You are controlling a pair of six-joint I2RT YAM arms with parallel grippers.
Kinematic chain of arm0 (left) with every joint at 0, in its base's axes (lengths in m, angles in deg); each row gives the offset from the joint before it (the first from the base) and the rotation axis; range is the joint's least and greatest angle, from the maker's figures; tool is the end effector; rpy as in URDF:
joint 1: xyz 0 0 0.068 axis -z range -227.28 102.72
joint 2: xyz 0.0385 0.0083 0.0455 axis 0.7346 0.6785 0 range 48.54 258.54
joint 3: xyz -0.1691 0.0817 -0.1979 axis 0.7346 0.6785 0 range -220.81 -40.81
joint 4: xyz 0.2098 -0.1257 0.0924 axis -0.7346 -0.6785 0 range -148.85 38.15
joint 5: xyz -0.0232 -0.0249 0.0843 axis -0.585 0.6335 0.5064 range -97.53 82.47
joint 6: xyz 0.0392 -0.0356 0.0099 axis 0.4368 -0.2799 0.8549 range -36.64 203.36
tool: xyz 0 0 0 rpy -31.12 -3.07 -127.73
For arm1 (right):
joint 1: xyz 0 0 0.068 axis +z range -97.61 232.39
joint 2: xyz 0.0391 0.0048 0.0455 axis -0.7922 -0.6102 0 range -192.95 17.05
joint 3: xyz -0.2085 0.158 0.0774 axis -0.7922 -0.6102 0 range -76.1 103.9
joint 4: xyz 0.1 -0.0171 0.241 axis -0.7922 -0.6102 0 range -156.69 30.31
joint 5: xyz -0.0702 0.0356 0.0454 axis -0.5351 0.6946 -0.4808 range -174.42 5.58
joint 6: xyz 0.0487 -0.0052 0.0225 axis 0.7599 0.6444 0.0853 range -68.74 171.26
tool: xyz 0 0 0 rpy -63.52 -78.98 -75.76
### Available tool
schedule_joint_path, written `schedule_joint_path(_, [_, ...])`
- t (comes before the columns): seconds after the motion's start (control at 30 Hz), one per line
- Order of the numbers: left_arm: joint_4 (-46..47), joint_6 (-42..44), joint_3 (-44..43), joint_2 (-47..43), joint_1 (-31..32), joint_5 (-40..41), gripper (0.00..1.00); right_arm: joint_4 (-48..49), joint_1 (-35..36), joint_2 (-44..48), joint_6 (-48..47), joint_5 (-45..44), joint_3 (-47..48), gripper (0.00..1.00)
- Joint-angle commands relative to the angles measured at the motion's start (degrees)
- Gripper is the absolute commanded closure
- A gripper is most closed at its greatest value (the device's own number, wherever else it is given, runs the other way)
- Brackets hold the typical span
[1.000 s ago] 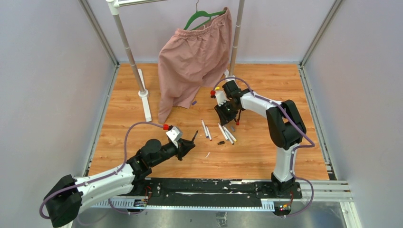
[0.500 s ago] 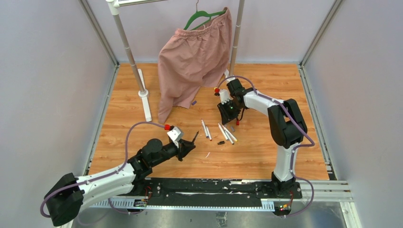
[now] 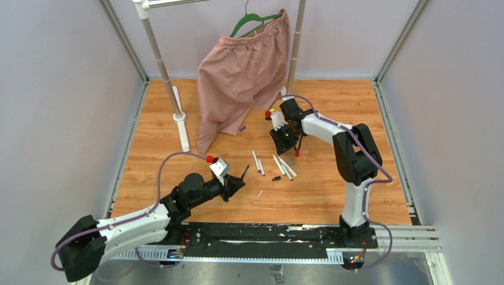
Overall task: Insert the pens into the pen caps
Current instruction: Insert the pen cap onto the pen.
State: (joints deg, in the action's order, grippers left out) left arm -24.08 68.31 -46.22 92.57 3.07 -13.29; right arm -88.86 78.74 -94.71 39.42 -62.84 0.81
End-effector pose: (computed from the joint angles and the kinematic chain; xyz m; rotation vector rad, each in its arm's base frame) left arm 0.1035 -0.1304 0.1703 0.6342 1.7397 -0.9043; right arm 0.3528 0.1893 0.1717 -0.9884 2.4954 0.5850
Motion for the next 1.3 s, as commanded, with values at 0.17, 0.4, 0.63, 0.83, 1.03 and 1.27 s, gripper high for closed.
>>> schedule_joint_path(0.17, [1.5,-0.3,-1.0,-0.1,0.2,-0.9,1.0,-2.9,1.3,-2.6,-5.3,-8.6,0.1,0.69])
schedule_joint_path(0.4, [1.5,-0.5,-1.1,-0.1,0.2,-1.1,1.0,-3.7,1.3,-2.1,-6.0,-7.5,0.4,0.7])
schedule_joint_path(0.63, [1.5,-0.5,-1.4,0.2,0.2,-1.5,1.0,-4.0,1.0,-1.3,-5.9,-5.4,0.4,0.92])
schedule_joint_path(0.83, [1.8,-0.7,-1.6,0.7,0.2,-2.4,1.0,-3.7,-0.4,2.0,-6.7,0.9,-0.1,0.99])
schedule_joint_path(1.03, [2.0,-0.5,-2.5,2.9,0.2,-5.6,1.0,-3.5,-1.5,7.6,-13.8,8.2,-2.1,1.0])
schedule_joint_path(1.27, [2.0,-1.2,-5.4,6.5,0.1,-13.0,1.0,-3.6,-1.7,18.2,-29.1,17.1,-8.0,1.0])
